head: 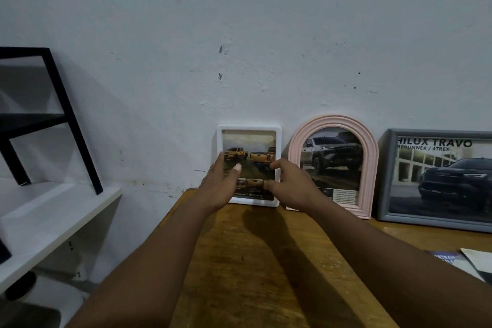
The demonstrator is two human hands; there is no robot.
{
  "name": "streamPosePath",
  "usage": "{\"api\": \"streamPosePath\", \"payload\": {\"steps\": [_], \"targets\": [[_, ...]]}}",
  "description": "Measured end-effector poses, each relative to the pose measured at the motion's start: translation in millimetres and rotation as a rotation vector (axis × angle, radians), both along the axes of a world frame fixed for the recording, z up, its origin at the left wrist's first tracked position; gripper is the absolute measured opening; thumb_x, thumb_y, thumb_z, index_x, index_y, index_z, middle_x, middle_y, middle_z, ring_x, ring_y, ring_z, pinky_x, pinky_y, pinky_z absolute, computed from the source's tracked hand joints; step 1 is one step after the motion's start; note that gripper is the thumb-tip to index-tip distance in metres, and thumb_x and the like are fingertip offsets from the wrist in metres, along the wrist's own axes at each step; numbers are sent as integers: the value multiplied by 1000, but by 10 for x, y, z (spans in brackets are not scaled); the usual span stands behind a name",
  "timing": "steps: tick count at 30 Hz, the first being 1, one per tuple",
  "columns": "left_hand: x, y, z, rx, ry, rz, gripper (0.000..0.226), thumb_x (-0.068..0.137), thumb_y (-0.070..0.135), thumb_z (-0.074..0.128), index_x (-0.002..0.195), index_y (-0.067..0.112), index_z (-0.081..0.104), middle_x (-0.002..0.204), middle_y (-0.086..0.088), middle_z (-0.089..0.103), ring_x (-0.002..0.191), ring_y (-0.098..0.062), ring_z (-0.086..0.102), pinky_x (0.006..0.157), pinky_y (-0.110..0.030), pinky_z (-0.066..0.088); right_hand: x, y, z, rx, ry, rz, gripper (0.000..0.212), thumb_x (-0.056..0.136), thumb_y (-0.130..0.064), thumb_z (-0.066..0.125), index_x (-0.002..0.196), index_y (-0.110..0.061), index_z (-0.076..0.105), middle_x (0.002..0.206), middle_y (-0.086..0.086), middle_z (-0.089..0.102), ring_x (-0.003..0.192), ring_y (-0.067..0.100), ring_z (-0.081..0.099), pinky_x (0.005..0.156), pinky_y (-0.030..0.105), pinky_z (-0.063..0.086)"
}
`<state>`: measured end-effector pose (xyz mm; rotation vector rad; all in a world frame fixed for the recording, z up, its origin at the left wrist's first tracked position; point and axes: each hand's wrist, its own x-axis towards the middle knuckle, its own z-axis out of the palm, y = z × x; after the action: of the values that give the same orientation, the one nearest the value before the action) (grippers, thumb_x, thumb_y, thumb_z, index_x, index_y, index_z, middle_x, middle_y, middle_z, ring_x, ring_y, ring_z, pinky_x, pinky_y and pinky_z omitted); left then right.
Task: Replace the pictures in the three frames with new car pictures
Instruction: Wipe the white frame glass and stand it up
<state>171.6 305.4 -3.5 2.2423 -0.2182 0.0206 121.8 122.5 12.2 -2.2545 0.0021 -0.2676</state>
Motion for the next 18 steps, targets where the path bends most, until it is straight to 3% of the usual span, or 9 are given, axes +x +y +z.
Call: {"api": "streamPosePath", "payload": {"steps": [2, 8, 14, 18], "targets": [[-126, -43, 2, 28, -28, 12, 70, 104, 58, 35, 162, 36, 4, 171, -1, 10, 155, -31, 18, 121, -52, 22, -99, -75, 20, -49, 0, 2, 46, 93, -21, 65, 136, -21, 49, 121, 5, 57, 93, 13, 54, 67, 21, 46], [-741, -383, -177, 80, -8, -51, 73, 102, 52, 50, 162, 36, 11, 169, -1, 18, 154, -30, 21, 120, -51, 27, -773, -458, 28, -218, 81, 27, 40, 91, -23, 66, 130, -23, 57, 134, 2, 57, 124, 21, 54, 97, 35, 50], [-1602, -834, -432, 37, 47, -208, 73, 100, 43, 59, 159, 43, 16, 168, 3, 21, 152, -26, 26, 118, -52, 32, -1632, -927, -138, -329, 188, -22, 35, 89, -27, 67, 124, -27, 62, 131, -1, 60, 118, 18, 56, 94, 32, 49], [-1980, -1043, -490, 131, 8, -273, 75, 101, 47, 56, 161, 37, 13, 168, 0, 21, 152, -28, 26, 119, -48, 30, -2164, -1181, -307, -406, 255, -44, 38, 89, -31, 66, 126, -30, 60, 133, -4, 58, 119, 16, 55, 98, 35, 48]]}}
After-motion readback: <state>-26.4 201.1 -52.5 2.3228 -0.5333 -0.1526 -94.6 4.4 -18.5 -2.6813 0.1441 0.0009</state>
